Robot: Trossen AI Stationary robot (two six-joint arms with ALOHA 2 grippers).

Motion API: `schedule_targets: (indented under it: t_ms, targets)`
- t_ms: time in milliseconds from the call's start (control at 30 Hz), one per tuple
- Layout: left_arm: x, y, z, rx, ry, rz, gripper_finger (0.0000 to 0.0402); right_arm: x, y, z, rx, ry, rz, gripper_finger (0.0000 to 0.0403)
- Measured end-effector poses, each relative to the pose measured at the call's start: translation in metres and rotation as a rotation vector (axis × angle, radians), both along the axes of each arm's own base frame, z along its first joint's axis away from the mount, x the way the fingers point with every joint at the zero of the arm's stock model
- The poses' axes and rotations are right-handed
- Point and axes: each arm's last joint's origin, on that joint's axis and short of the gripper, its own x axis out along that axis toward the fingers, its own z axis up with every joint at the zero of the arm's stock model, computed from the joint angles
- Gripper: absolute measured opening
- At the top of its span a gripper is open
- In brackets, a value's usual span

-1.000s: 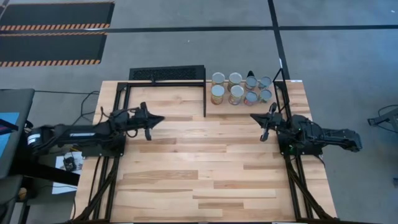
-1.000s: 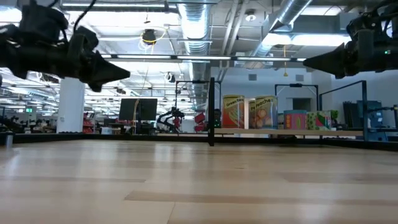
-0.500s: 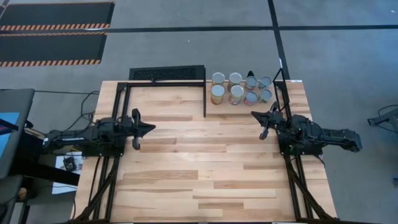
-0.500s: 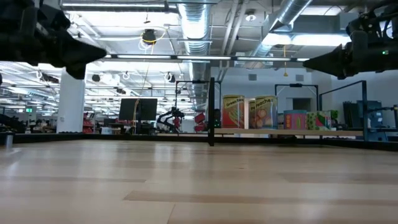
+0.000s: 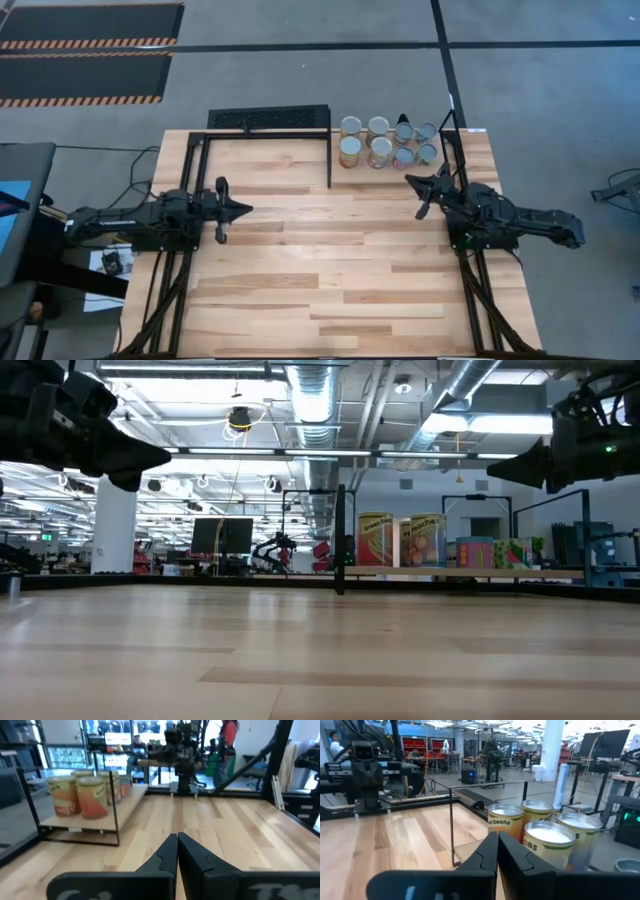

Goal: Pick and place cans onto a shelf
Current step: Return to Home Position

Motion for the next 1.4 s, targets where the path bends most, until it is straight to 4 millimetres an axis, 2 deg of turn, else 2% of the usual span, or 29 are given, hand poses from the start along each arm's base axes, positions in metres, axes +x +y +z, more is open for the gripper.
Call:
schedule_targets:
  t_ms: [333,1400]
  targets:
    - [-0.0001,0.0000,0.0001,-0.122,-0.015,0.004,0.0002,0.0001,0.0000,0.0000,0.001,0.001,0.002,0.0027]
    - [-0.0001,0.0000,0.0001,-0.099,-0.012,0.003,0.0002,0.0001,0.0001,0.0002,0.001,0.000,0.003,0.0027]
